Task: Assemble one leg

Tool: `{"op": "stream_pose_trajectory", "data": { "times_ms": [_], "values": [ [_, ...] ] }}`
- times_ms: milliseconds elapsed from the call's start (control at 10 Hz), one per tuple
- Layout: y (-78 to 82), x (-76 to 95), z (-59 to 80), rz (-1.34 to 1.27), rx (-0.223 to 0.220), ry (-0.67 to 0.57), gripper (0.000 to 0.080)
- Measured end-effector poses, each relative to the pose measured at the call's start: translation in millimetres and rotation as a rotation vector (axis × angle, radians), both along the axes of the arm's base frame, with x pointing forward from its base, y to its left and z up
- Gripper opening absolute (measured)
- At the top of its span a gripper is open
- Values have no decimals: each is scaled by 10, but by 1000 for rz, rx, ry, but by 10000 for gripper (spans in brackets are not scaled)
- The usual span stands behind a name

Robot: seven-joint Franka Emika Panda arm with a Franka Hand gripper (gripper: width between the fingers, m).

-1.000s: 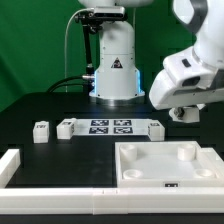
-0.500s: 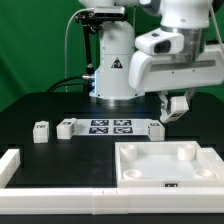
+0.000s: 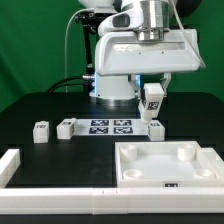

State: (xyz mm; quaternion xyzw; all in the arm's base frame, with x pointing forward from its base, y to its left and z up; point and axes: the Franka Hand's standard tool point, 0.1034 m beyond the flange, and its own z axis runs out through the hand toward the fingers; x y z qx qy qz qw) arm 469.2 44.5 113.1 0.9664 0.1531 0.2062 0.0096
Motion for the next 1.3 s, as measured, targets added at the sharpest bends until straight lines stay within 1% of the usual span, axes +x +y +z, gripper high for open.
{"op": "stream_pose_trajectory", "data": {
  "times_ms": [100, 200, 300, 400, 500, 600, 700, 800, 900, 1300],
  "values": [
    [-31, -12, -32, -7, 0, 4, 290],
    [11, 27, -26, 1, 2, 6, 290],
    [104, 136, -63, 17, 10, 16, 290],
    [189, 282, -89, 27, 20, 11, 290],
    [315, 372, -89, 38, 31, 4, 290],
    [517, 451, -58, 49, 50, -2, 290],
    [671, 533, -48, 69, 62, -12, 290],
    [713, 631, -78, 84, 65, -18, 290],
    [696, 745, -105, 83, 71, -28, 290],
    [696, 722, -121, 82, 71, -23, 290]
  ]
}}
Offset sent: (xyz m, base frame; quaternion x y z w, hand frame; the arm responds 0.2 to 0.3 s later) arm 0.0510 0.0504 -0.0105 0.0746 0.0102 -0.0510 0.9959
